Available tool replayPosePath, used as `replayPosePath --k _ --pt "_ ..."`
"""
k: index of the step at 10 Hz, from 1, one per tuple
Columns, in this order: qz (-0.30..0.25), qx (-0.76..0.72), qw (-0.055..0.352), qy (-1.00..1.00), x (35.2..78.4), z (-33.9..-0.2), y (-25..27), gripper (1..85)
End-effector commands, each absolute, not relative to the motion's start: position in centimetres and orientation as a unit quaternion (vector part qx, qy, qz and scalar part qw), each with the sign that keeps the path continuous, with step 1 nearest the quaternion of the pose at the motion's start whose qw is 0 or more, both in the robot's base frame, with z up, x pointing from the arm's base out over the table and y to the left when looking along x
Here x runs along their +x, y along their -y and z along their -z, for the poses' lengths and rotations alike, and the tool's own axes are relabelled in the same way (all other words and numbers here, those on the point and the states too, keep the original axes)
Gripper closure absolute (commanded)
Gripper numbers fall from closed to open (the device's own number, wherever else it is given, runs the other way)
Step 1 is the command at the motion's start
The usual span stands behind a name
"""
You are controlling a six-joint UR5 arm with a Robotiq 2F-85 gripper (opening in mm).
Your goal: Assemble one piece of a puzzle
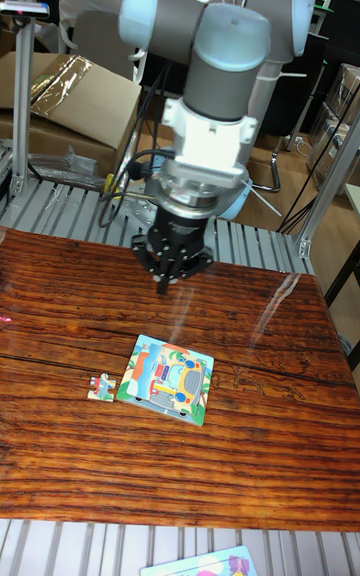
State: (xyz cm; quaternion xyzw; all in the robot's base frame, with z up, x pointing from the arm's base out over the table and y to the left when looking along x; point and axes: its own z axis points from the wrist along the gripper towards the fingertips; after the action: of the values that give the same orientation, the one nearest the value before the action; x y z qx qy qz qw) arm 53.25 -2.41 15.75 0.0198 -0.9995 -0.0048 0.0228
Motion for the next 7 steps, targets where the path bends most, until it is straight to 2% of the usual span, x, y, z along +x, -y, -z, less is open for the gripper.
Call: replayPosePath --k 1,3,5,7 --pt "0.016 0.036 0.021 0.999 55.1 -15.1 5.8 75.7" --pt "0.022 0.046 0.010 0.999 56.8 -14.0 7.7 66.0" --pt "0.011 0.059 -0.012 0.998 58.5 -12.1 9.3 52.0" --pt "0.012 0.065 -0.015 0.998 59.0 -11.5 9.7 45.7"
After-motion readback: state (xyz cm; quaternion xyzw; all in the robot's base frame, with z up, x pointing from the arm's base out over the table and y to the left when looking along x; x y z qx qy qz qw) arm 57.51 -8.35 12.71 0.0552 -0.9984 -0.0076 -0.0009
